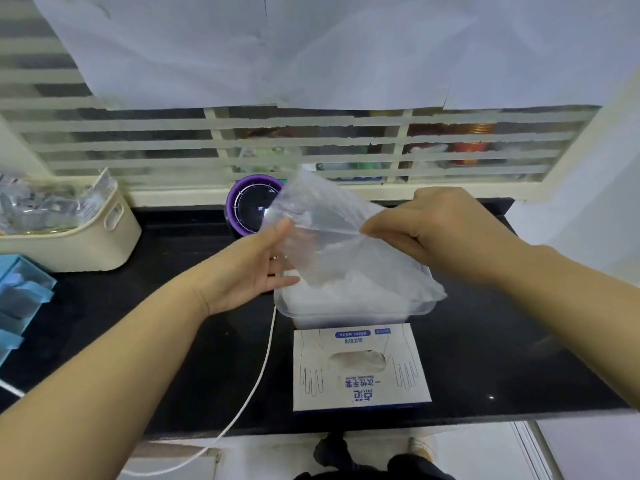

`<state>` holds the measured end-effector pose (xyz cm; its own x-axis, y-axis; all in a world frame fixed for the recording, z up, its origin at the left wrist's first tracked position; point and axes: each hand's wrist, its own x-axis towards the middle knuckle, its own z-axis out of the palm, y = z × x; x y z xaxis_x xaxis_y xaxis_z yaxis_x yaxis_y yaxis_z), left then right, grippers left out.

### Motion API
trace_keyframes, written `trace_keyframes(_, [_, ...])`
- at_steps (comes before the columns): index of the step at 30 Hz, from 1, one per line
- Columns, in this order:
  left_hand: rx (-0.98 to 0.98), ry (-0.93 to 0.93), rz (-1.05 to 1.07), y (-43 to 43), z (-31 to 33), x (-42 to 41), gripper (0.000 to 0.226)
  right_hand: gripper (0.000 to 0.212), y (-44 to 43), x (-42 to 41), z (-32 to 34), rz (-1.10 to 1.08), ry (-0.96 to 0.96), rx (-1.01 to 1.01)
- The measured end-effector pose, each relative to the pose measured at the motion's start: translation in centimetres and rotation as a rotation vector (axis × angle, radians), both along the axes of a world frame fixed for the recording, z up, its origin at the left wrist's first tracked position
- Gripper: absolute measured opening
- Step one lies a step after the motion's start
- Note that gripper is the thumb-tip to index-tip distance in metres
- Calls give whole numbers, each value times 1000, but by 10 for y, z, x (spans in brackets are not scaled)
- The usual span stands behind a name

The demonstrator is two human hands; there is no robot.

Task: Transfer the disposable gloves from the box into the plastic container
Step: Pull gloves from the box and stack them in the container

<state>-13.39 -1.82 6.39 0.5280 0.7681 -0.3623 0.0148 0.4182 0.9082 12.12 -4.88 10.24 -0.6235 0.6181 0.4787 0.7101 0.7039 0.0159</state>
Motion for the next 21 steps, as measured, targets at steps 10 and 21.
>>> trace_keyframes(10, [439, 95, 449, 28, 22, 25, 59, 29, 54, 10, -3, 69, -164, -72])
trace_keyframes(21, [1534, 964, -326, 55, -15, 53, 29, 33, 112, -7, -64, 108, -451, -358])
